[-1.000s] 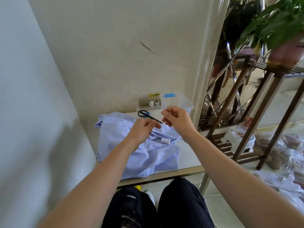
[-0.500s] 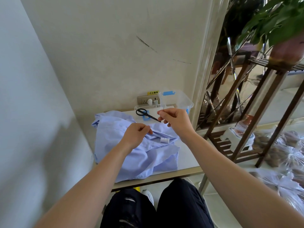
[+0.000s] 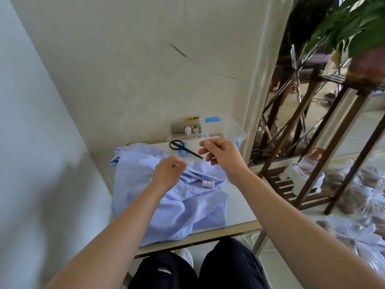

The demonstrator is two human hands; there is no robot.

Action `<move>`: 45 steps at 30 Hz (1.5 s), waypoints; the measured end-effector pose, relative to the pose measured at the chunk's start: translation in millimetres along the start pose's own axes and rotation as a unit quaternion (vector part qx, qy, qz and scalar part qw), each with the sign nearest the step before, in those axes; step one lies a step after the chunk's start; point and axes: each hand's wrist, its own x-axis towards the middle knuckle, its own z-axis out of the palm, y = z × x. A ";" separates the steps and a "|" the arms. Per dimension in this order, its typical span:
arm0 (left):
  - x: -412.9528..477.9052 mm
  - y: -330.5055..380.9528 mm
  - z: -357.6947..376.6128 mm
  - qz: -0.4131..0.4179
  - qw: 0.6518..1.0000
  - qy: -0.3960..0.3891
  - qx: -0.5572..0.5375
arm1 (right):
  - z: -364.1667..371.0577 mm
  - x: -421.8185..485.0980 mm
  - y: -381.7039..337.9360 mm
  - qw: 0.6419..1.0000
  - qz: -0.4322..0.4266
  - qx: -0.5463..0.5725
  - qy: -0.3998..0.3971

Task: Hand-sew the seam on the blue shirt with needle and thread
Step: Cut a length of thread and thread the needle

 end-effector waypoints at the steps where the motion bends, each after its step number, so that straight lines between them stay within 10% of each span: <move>1: 1.5 1.7 0.1 0.013 1.000 0.023 -0.009 | -0.2 1.4 1.4 1.000 0.000 -0.001 -0.004; 6: -2.1 28.3 1.1 0.113 0.973 0.054 -0.192 | 1.0 5.4 6.3 0.999 0.013 -0.016 -0.032; 22: 2.0 24.4 -0.4 -0.010 0.912 0.033 -0.408 | -0.7 3.8 17.7 0.988 0.054 -0.080 -0.120; 45: 10.4 -17.1 -34.2 -0.046 0.758 0.266 -0.594 | 11.5 13.5 43.1 0.989 0.111 -0.098 0.028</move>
